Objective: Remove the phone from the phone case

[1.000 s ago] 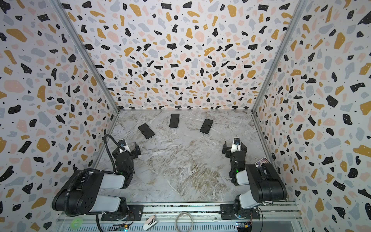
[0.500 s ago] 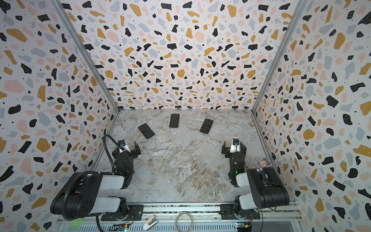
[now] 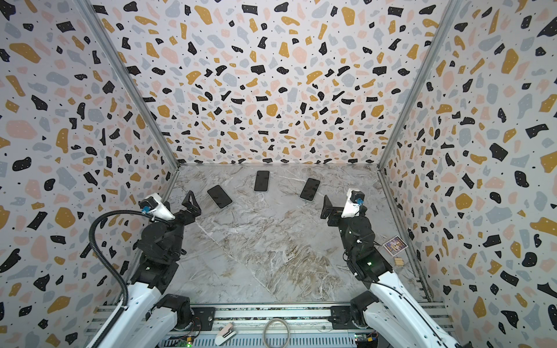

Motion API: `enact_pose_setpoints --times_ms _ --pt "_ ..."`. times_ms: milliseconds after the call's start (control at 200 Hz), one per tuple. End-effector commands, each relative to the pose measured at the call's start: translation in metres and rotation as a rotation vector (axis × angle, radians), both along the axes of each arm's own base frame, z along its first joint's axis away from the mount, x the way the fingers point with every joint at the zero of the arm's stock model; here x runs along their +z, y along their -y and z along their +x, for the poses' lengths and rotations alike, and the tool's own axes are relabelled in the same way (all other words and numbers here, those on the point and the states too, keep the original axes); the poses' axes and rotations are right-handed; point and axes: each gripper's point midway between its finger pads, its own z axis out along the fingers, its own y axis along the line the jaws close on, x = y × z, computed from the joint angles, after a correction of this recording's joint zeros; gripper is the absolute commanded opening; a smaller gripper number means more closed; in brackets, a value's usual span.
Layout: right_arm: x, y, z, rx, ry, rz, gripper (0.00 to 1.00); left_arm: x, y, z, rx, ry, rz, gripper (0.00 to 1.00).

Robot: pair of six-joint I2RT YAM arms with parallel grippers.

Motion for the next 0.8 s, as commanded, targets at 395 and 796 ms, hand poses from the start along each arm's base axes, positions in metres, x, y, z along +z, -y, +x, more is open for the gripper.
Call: enact_pose_setpoints --times_ms 395,796 --pt "-0.003 0.004 -0.075 0.134 -0.296 0.013 0.99 0.008 0.048 -0.056 -0.328 -0.151 -0.155 0.99" --pt "-0.002 -0.002 -0.046 0.041 -0.445 -0.075 0.99 -0.025 0.054 -0.010 -0.252 -0.404 -0.038 1.00"
